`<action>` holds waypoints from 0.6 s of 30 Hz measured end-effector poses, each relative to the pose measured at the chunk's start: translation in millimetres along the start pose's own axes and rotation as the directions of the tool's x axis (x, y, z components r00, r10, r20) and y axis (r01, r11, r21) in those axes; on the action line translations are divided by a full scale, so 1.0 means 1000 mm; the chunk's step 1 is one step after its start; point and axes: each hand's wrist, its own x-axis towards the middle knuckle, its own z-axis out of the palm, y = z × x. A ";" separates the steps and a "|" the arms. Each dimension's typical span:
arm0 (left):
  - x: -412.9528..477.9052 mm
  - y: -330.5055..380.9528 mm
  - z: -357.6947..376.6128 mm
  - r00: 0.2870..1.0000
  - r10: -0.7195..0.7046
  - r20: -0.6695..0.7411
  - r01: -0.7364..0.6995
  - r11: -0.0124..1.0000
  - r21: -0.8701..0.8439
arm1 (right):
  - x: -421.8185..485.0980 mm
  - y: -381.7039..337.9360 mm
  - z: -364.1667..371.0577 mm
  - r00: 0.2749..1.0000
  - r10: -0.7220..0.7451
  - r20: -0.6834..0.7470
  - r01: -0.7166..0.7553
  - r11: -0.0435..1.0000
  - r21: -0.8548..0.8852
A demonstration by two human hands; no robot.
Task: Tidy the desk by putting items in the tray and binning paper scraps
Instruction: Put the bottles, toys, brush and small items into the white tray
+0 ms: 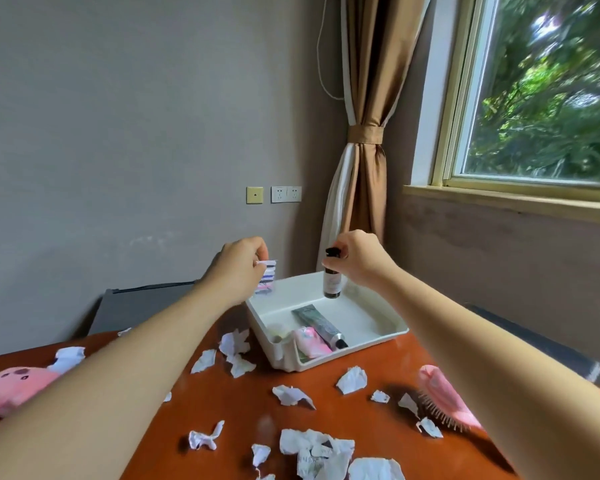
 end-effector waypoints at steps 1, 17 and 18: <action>0.007 -0.002 0.007 1.000 -0.005 0.012 0.005 1.000 0.016 | 0.005 0.000 0.007 1.000 -0.002 0.002 0.003 1.000 -0.002; 0.056 -0.041 0.098 0.939 -0.052 0.339 -0.056 0.952 0.302 | 0.038 0.027 0.102 0.993 0.018 0.113 -0.020 1.000 0.009; 0.056 -0.042 0.099 0.938 -0.061 0.341 -0.050 0.950 0.309 | 0.038 0.028 0.104 0.993 0.019 0.114 -0.022 1.000 0.020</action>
